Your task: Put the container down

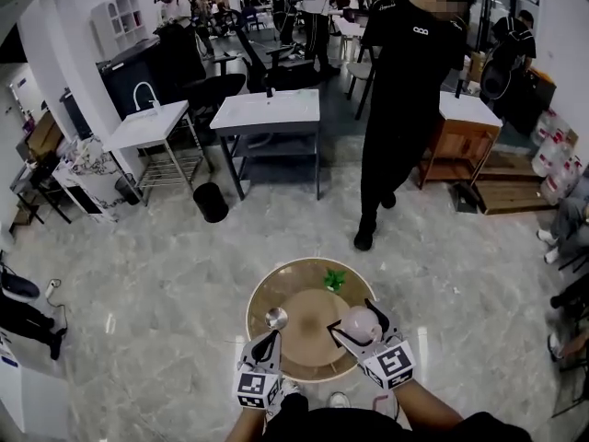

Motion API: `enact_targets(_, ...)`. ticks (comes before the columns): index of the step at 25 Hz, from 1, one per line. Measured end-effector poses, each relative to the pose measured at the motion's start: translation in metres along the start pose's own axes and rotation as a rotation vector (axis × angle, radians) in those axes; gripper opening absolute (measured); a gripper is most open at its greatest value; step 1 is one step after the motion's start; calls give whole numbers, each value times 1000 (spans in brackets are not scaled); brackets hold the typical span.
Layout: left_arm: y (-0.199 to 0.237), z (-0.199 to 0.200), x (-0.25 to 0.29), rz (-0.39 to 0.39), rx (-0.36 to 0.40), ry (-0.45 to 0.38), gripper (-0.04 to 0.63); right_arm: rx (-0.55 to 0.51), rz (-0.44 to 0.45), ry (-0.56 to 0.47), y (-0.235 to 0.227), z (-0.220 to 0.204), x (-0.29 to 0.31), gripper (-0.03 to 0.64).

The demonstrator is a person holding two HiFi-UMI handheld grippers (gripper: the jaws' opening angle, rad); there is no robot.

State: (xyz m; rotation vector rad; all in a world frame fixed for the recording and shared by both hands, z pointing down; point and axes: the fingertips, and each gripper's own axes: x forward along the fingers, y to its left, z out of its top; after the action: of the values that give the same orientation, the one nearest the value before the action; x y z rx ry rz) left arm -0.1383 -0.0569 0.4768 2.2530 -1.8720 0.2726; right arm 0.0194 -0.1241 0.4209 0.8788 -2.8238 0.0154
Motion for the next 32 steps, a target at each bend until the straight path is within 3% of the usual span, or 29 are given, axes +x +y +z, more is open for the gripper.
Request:
enact_targets(9,77,5,37,-72,4,10,-3,20,-59,26,6,3,82,407)
enact_targets(18,124,-10,47,-106,-14,43,-3,21,-118,81,12,-11,122,407)
enact_targets(32,150,-86,122,-26,-78,120,-3,35,-55,243,-24,-149,197,407)
